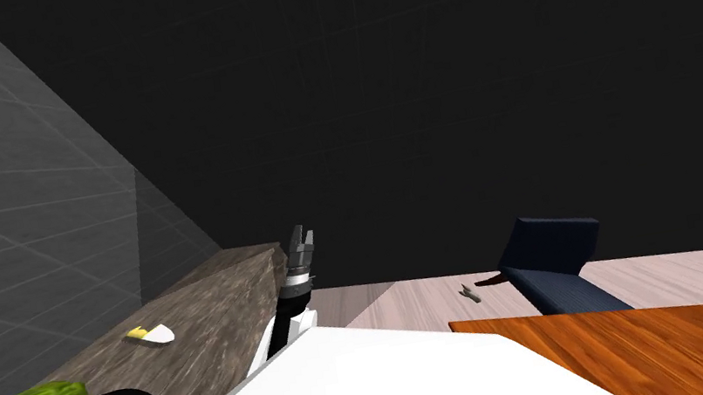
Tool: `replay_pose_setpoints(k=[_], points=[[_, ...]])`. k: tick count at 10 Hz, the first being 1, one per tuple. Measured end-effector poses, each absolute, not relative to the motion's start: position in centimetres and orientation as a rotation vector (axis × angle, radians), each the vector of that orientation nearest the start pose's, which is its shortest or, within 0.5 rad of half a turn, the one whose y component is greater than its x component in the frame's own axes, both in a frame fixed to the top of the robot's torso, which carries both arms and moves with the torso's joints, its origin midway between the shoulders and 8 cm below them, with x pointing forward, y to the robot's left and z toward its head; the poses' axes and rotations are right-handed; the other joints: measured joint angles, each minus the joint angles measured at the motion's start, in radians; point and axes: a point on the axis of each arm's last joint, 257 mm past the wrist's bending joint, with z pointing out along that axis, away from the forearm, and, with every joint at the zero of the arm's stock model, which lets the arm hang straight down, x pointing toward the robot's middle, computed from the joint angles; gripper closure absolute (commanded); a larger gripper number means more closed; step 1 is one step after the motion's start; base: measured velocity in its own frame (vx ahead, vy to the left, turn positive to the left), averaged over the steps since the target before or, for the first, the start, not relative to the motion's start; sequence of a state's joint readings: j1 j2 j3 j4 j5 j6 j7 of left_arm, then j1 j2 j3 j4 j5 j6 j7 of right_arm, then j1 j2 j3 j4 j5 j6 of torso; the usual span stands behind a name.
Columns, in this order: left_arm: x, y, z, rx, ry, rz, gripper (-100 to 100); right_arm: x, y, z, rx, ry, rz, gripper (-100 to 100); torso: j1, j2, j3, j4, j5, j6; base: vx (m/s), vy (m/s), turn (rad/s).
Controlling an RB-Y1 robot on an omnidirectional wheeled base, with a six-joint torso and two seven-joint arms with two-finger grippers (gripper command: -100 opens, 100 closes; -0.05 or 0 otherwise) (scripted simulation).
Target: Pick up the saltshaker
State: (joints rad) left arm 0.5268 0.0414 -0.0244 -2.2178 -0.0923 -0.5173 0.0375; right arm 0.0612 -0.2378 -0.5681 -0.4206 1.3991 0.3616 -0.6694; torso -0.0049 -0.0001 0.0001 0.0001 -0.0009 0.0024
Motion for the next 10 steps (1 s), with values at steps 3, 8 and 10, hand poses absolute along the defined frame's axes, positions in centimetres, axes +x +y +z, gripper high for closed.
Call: replay_pose_setpoints(k=[3, 8, 10], points=[[35.3, 26.1, -1.1, -0.643, 0.743, -1.281, 0, 5.4, -57.0, -61.2, 1.746, 1.86, -0.712, -100, 0.0, -0.001, 0.0, 0.0, 0.0, 0.001, -0.037, -0.023, 0.018], [35.3, 26.1, -1.1, -0.643, 0.743, -1.282, 0, 3.9, -56.6, -61.5, 1.791, 1.825, -0.732, -100, 0.001, -0.002, -0.001, 0.0, 0.0, 0.0, -0.032, -0.019, 0.134], [35.3, 26.1, -1.1, -0.643, 0.743, -1.281, 0, 3.5, -56.3, -61.5, 1.835, 1.783, -0.728, -100, 0.001, -0.002, -0.001, 0.0, 0.0, 0.001, -0.035, -0.014, 0.09]])
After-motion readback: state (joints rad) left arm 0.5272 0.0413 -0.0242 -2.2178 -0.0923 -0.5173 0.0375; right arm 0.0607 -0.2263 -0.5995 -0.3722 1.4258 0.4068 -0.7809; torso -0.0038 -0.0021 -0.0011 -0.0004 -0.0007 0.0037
